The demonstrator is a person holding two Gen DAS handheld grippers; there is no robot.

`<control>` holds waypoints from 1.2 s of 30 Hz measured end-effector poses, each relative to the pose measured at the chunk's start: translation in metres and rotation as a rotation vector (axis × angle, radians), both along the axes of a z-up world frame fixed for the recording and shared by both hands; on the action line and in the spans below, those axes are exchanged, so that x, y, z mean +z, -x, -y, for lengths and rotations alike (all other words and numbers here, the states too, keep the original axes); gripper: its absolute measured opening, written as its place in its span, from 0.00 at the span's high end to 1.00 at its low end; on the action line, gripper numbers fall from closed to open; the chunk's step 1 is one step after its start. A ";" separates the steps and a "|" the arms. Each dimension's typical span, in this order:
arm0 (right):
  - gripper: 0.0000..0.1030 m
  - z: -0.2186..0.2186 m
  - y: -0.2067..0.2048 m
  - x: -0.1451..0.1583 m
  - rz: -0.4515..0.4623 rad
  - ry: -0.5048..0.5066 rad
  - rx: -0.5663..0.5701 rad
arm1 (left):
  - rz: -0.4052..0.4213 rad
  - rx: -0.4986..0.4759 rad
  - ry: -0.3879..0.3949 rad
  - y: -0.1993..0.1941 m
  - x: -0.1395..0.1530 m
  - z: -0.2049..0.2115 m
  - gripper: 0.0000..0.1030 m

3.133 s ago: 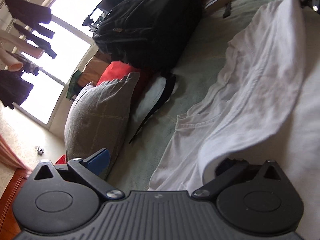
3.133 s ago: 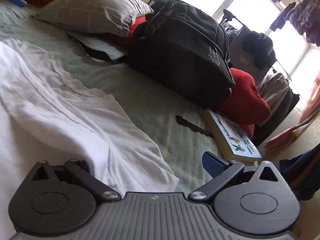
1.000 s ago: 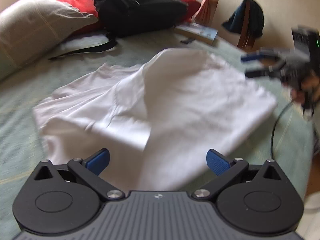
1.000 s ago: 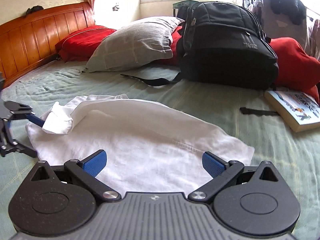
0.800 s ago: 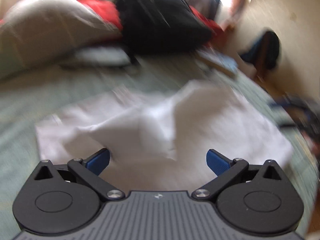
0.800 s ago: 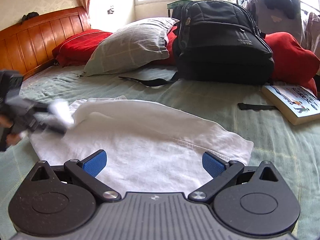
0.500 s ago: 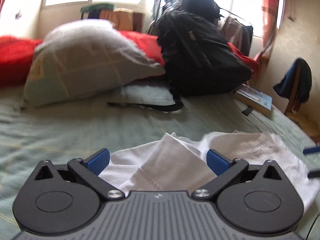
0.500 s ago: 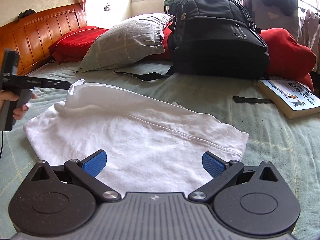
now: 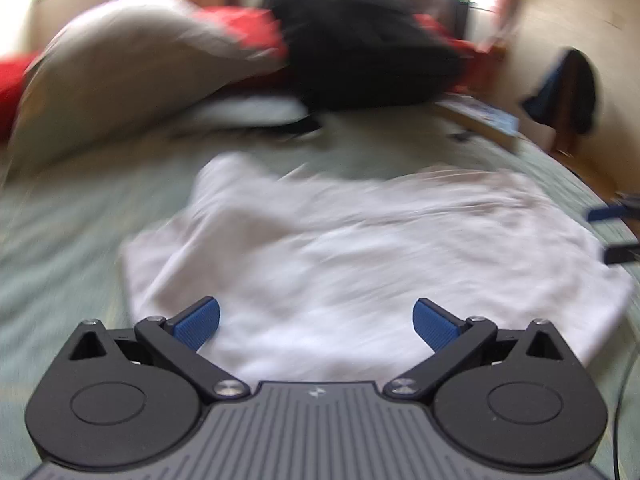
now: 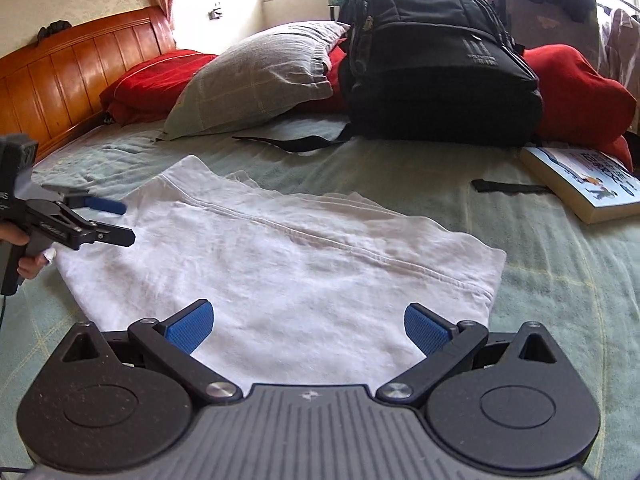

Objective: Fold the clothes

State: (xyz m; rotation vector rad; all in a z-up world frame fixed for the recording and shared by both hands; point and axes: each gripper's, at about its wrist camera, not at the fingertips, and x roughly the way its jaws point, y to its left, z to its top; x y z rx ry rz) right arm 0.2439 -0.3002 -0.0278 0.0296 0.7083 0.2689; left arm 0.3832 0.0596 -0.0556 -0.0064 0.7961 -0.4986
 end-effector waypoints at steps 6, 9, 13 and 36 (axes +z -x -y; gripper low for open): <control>0.00 0.007 -0.004 -0.005 -0.015 -0.031 -0.014 | 0.031 0.054 0.108 0.007 0.019 -0.029 0.01; 0.00 -0.004 -0.016 0.001 -0.019 -0.041 0.012 | 0.007 0.042 0.115 0.007 0.022 -0.027 0.01; 0.00 -0.021 -0.032 0.011 -0.012 -0.038 0.049 | 0.061 0.031 0.083 0.011 0.024 -0.020 0.01; 0.00 0.052 0.050 -0.021 -0.094 -0.346 -0.164 | -0.121 0.130 0.238 0.063 0.002 -0.096 0.28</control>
